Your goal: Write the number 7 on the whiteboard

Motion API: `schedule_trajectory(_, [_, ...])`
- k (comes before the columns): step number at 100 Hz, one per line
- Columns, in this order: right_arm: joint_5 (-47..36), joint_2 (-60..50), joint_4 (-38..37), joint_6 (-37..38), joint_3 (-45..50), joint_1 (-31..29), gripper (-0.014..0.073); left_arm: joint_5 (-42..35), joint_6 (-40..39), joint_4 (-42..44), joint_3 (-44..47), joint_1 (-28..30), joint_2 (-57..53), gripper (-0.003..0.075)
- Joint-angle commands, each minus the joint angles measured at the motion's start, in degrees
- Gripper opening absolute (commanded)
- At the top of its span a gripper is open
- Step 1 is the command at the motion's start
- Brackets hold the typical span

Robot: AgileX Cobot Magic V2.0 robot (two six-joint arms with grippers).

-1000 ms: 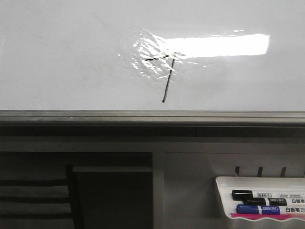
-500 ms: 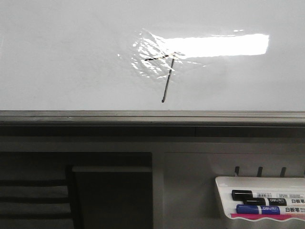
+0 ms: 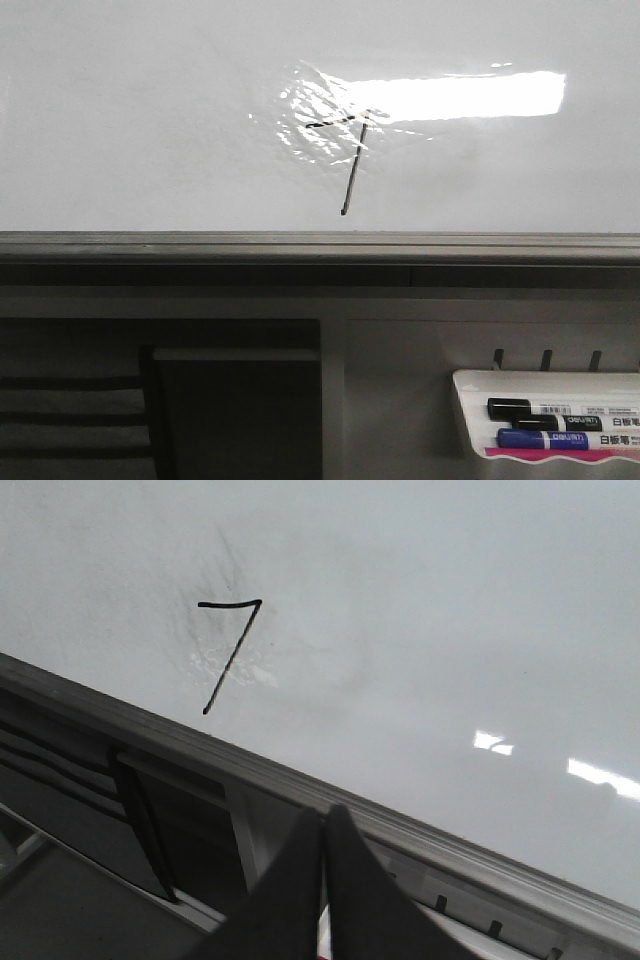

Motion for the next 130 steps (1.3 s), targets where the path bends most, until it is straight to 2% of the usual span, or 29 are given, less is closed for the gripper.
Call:
schedule_trajectory(1, [-4.4, 0.1, -0.9, -0.2, -1.5, -0.4, -0.0071, -5.3, -7.2, 0.0, 2.0, -0.4, -1.8, -0.0020])
schedule_trajectory(6, [-4.4, 0.1, -0.9, -0.2, -1.5, -0.4, -0.0071, -5.3, -12.8, 1.1, 2.0, -0.4, -1.8, -0.0020])
schedule_trajectory(11, [-4.4, 0.1, -0.9, -0.2, -1.5, -0.4, -0.0071, -4.9, -15.1, 2.8, 2.0, -0.4, -1.8, -0.0020])
schedule_trajectory(103, [-4.6, -1.4, -0.9, -0.2, -0.8, -0.3, -0.0071, -4.9, -15.1, 2.9, 2.0, -0.4, -1.8, -0.0020])
schedule_trajectory(115, [-5.9, -6.3, -2.4, -0.2, 2.4, -3.6, -0.0071, -4.9, -15.1, 2.9, 2.0, -0.4, -1.8, -0.0020])
schedule_trajectory(130, [-9.0, -15.6, -2.4, -0.2, 10.1, -13.8, -0.0071, -4.9, -15.1, 2.9, 2.0, -0.4, -1.8, -0.0020])
